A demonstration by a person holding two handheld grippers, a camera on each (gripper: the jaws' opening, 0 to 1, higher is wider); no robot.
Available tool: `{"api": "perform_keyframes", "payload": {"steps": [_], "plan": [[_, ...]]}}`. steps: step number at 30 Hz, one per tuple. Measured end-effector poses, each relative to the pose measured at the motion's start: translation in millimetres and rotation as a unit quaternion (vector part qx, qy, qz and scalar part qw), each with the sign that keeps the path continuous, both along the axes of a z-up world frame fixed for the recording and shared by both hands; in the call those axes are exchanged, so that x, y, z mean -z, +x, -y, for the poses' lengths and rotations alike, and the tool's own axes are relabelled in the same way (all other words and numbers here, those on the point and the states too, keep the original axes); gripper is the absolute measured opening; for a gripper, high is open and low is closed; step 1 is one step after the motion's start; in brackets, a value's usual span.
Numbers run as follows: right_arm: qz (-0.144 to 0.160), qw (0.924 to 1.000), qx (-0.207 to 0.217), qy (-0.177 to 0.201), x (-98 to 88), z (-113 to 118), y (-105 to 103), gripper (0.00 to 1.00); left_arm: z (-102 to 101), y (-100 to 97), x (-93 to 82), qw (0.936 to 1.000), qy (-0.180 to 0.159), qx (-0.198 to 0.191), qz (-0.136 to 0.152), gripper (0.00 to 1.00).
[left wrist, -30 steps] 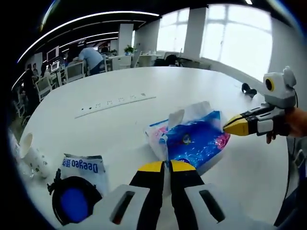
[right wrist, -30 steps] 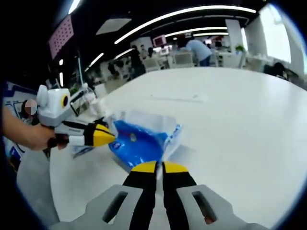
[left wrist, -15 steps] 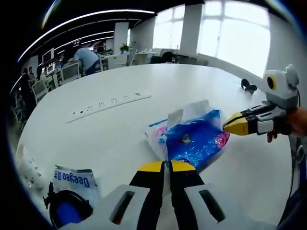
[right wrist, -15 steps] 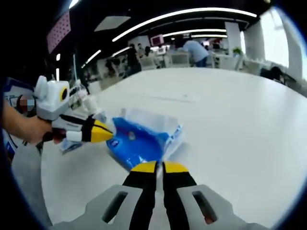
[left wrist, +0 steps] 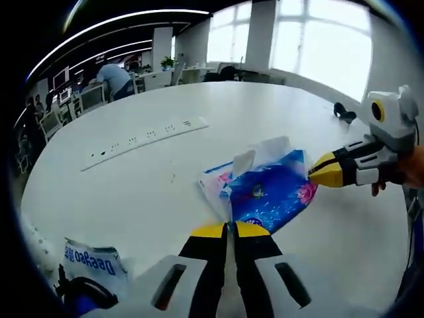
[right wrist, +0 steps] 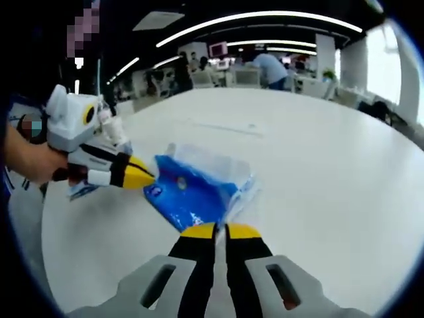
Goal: Arrange the tabletop items into an orderly group along one side of the table until the central work area is clear of visible clutter.
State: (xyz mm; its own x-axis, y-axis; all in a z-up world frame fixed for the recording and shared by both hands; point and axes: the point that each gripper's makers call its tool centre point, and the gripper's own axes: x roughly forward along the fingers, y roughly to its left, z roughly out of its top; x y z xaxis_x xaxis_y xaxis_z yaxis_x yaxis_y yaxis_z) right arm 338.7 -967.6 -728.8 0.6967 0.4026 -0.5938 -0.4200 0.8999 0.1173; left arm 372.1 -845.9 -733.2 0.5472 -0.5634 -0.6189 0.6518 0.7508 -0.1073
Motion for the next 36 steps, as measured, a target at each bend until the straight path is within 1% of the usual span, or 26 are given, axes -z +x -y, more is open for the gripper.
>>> {"api": "perform_keyframes", "payload": {"steps": [7,9,12,14,16,17,19,21,23,26,29,31,32,33,36], "plan": [[0.007,0.9999,0.001,-0.008,0.6,2,8,0.02,1,2.7,1.2,1.0000,-0.004,-0.002,0.000,0.02],[0.005,1.0000,0.000,-0.009,1.2,2,9,0.03,1,2.9,1.0,1.0000,-0.005,-0.004,-0.002,0.02],[0.003,0.9999,0.001,-0.009,0.8,2,8,0.05,1,4.5,0.4,1.0000,0.000,-0.004,0.005,0.04],[0.010,0.9999,0.006,-0.009,-1.9,4,8,0.10,1,5.8,-1.7,0.9999,0.000,-0.006,0.012,0.10],[0.012,0.9999,0.011,0.000,-4.5,4,8,0.14,0,6.0,-0.6,0.9999,0.004,-0.007,0.011,0.21],[0.013,0.9998,0.012,0.001,-6.0,4,7,0.16,-1,5.1,0.1,0.9999,0.006,-0.009,0.008,0.24],[0.021,0.9997,0.011,0.000,-9.8,4,7,0.18,-3,4.0,-1.7,0.9998,0.010,-0.011,0.012,0.29],[0.024,0.9996,0.014,-0.001,-12.5,5,7,0.21,-5,3.0,-4.9,0.9997,0.010,-0.014,0.017,0.31],[0.033,0.9992,0.020,0.000,-16.9,5,7,0.24,-5,1.4,-8.1,0.9997,0.006,-0.015,0.017,0.32],[0.036,0.9991,0.022,0.000,-19.9,4,5,0.28,-4,-1.0,-13.8,0.9996,0.007,-0.009,0.027,0.34],[0.037,0.9991,0.019,0.001,-22.8,1,1,0.29,-2,-2.0,-18.3,0.9995,0.003,-0.006,0.032,0.37],[0.039,0.9990,0.019,0.002,-25.4,0,0,0.30,-1,-3.9,-22.8,0.9995,-0.011,-0.014,0.027,0.39],[0.040,0.9990,0.019,0.003,-26.6,-1,0,0.30,-1,-4.7,-26.4,0.9993,-0.013,-0.015,0.032,0.40],[0.042,0.9990,0.018,0.002,-28.9,-2,-2,0.31,0,-5.4,-28.6,0.9991,-0.013,-0.015,0.036,0.41],[0.046,0.9988,0.016,0.003,-33.6,-4,-3,0.33,0,-8.7,-32.0,0.9992,-0.012,-0.012,0.037,0.43]]}}
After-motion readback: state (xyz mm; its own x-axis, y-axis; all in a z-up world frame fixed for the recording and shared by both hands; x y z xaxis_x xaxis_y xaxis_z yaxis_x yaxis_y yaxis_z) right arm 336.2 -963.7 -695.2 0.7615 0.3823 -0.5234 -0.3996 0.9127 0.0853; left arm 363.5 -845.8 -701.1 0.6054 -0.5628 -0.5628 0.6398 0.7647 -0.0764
